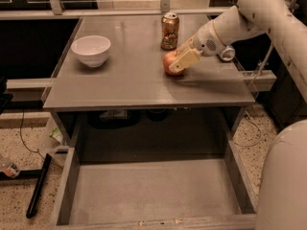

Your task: Place apple into top drawer

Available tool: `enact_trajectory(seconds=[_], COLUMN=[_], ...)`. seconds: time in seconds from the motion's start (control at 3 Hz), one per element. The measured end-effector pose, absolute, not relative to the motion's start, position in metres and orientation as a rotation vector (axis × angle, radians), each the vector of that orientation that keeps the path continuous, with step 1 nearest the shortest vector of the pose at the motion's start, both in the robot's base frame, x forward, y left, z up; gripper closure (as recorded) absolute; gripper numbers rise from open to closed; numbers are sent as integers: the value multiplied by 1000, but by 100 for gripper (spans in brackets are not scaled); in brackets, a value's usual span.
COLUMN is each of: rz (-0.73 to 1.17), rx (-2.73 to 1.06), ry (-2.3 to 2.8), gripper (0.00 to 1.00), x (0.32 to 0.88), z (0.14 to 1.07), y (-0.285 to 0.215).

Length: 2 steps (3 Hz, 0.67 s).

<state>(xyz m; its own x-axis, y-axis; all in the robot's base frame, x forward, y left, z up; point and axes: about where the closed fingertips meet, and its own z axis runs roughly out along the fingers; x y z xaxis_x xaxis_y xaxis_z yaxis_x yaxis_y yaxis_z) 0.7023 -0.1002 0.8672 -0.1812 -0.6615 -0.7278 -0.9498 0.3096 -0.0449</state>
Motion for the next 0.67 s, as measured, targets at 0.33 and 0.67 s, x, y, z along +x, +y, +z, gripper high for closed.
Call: enact_trajectory(seconds=[0.33, 0.67], rz=[541, 517], rx=[-1469, -1518], ry=[1926, 1907], gripper=[100, 100], x=[697, 670], z=[872, 887], y=[-101, -110])
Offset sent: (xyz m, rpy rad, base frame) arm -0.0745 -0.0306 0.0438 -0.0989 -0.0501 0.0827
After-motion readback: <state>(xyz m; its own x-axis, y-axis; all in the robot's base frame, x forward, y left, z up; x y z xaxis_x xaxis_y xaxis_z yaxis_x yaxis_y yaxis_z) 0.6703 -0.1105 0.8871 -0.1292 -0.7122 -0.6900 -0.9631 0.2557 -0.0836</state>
